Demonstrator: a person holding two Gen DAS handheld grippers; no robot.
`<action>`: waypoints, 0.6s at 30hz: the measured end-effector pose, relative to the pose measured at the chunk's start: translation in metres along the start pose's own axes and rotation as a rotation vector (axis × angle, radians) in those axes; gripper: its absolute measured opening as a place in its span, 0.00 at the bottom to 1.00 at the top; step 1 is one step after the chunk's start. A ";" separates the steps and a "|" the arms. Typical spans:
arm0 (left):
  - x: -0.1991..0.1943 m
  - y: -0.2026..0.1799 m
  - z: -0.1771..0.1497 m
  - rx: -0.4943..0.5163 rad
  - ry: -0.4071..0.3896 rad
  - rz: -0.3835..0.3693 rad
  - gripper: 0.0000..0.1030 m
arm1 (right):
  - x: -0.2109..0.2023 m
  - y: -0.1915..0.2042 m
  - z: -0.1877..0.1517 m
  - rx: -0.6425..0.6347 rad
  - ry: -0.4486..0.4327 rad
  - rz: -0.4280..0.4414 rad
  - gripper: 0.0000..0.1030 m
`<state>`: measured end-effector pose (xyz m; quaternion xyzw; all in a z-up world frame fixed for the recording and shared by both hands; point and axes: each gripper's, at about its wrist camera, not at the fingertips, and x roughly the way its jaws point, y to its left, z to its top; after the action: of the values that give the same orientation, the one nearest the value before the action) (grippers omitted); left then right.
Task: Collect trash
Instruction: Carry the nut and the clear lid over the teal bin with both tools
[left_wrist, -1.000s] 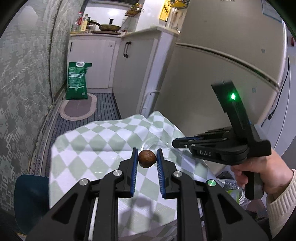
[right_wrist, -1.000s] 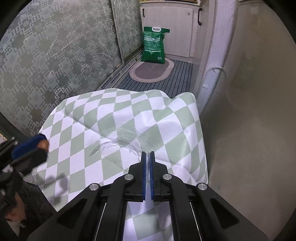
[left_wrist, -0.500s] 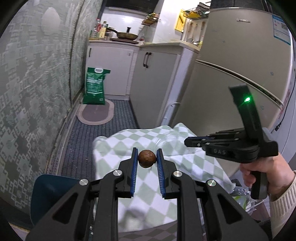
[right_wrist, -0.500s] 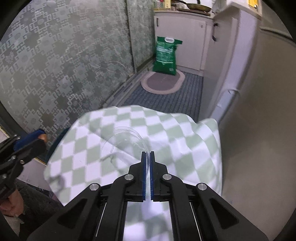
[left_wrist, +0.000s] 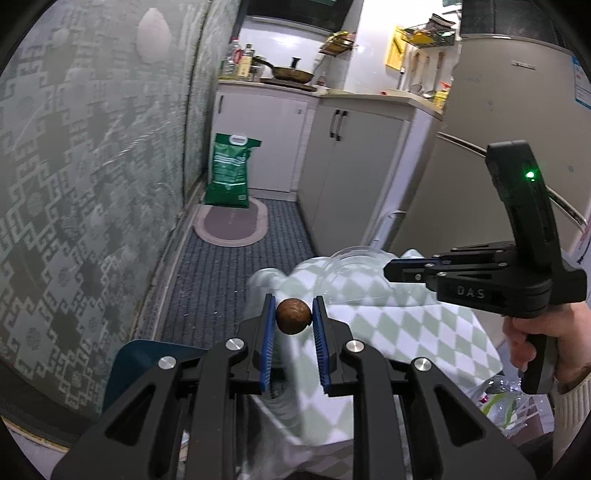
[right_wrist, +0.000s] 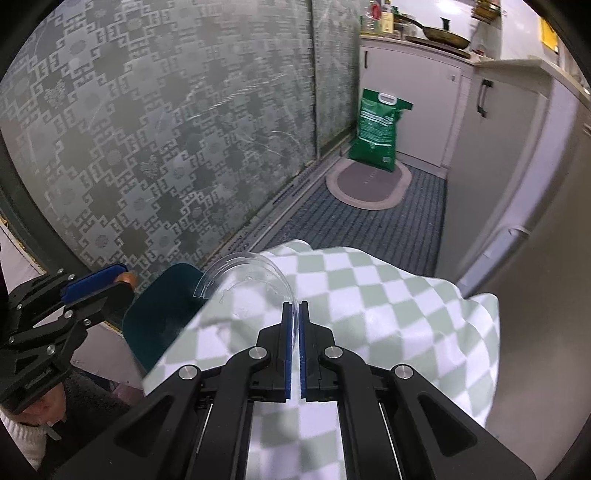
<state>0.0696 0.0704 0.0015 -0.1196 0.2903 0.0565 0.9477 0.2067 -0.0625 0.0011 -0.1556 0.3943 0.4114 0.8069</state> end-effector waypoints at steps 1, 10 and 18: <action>-0.001 0.005 -0.001 -0.007 0.000 0.008 0.21 | 0.002 0.004 0.002 -0.005 0.000 0.002 0.03; -0.015 0.047 -0.004 -0.066 0.004 0.068 0.21 | 0.028 0.043 0.016 -0.066 0.034 0.042 0.03; -0.024 0.075 -0.008 -0.098 0.011 0.102 0.21 | 0.059 0.085 0.026 -0.130 0.080 0.076 0.03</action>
<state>0.0323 0.1404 -0.0056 -0.1515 0.2983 0.1180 0.9350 0.1742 0.0366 -0.0209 -0.2091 0.4041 0.4599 0.7626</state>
